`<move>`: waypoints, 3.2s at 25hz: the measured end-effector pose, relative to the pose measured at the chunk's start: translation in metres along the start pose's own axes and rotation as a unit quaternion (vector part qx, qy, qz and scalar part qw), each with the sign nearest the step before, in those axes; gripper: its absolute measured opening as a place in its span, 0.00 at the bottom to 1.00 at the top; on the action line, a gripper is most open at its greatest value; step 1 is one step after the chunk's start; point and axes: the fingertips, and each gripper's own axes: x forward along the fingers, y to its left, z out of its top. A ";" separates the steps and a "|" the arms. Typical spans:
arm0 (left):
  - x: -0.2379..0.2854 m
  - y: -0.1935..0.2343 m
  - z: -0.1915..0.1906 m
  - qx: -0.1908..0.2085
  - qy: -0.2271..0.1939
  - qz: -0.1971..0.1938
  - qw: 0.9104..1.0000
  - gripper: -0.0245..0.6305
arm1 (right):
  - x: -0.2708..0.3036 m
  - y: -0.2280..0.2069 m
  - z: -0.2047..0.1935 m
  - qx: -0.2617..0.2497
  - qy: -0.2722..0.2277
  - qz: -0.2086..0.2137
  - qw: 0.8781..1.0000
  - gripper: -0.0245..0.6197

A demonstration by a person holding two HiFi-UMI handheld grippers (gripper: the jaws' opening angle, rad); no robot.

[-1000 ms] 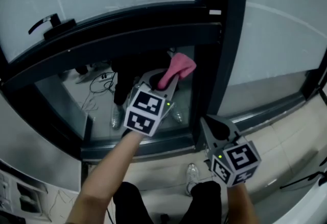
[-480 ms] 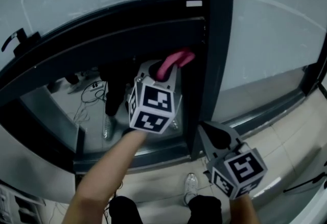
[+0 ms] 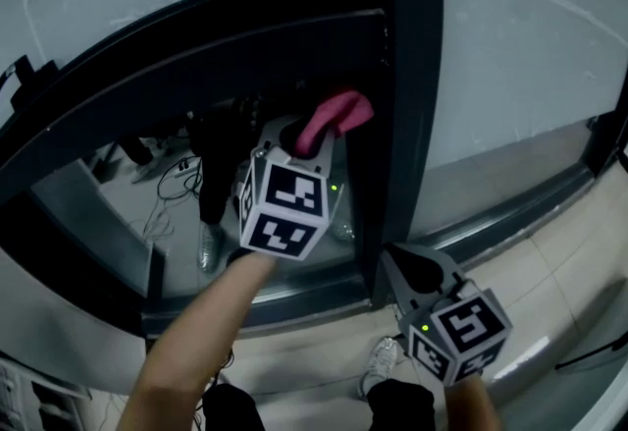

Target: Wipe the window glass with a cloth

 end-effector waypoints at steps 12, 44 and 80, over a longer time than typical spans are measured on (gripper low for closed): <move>-0.005 -0.049 -0.088 -0.033 0.057 -0.039 0.997 0.13 | 0.014 -0.008 -0.056 0.042 0.038 -0.022 0.998 0.03; -0.006 -0.214 -0.319 -0.077 0.151 -0.112 0.979 0.13 | 0.055 0.001 -0.306 0.151 0.167 -0.045 0.973 0.03; 0.000 -0.298 -0.456 -0.141 0.244 -0.124 0.951 0.13 | 0.064 -0.022 -0.320 0.172 0.254 -0.071 0.949 0.04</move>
